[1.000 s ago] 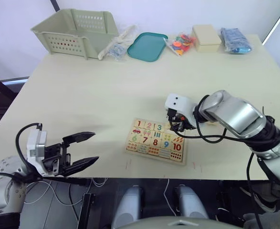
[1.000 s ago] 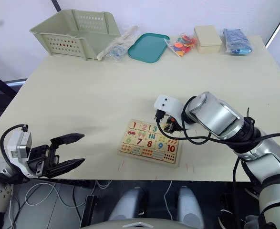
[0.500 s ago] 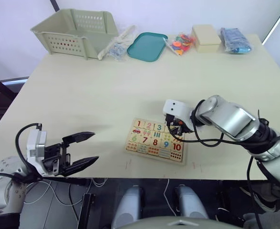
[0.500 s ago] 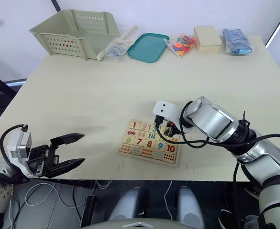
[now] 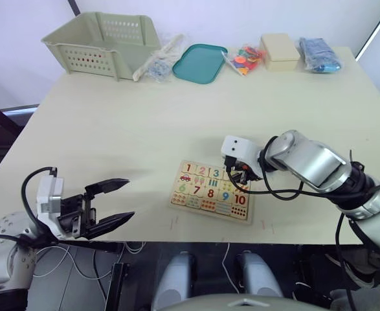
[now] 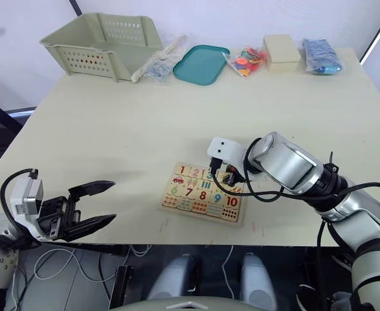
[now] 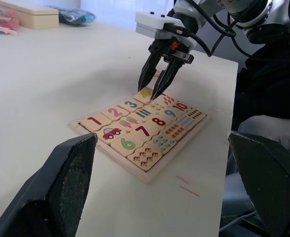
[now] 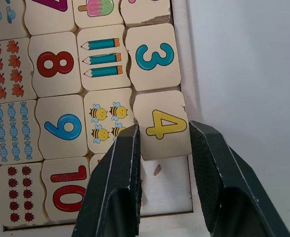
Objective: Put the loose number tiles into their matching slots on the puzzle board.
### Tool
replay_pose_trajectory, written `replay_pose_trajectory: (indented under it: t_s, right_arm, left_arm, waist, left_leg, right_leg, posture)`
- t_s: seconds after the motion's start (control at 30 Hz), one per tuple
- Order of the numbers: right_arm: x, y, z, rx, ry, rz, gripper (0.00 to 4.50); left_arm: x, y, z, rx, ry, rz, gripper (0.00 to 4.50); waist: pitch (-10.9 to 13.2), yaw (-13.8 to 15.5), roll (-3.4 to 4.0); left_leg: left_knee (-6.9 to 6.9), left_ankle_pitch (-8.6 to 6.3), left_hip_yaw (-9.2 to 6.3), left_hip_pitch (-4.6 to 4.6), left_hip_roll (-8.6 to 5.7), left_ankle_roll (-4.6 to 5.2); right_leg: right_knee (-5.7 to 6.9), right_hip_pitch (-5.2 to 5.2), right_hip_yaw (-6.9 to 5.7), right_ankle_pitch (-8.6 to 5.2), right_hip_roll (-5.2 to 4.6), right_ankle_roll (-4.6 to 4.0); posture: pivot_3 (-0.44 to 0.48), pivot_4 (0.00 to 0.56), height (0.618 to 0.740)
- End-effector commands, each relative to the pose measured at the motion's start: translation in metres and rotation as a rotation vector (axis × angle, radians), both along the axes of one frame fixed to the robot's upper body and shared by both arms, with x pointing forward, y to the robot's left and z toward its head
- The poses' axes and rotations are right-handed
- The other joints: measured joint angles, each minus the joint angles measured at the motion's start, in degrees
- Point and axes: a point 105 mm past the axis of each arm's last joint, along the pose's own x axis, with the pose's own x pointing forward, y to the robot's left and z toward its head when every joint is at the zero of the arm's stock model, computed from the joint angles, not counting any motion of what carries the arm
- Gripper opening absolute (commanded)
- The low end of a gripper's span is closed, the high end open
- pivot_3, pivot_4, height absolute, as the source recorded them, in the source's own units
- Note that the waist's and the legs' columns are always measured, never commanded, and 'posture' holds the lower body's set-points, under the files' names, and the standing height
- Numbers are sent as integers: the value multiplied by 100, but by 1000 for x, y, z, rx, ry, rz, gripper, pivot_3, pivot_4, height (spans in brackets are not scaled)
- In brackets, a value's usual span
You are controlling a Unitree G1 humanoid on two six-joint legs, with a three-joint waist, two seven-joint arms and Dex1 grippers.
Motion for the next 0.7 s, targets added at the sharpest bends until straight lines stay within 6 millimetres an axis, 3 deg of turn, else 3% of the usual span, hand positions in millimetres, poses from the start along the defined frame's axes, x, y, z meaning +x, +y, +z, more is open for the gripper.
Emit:
replay_pose_trajectory:
  t_s: [0.03,0.7]
  right_arm:
    - [1,-1,3,2,-21,7,887]
    - [6,3,0,-13,-39,53,887]
  left_arm:
    - [-2,-1,7,5,-38,-6,4500]
    - [-3,-2,6,6,-40,-3,4500]
  waist:
    - [0,0,0]
    - [-1,-41,-1]
  left_leg:
    - [0,0,0,0,0,0]
    - [-2,0,0,1,2,0]
  right_leg:
    - [0,0,0,0,0,0]
    - [1,-2,0,0,1,-1]
  posture:
    - [0,150,740]
    - [0,150,740]
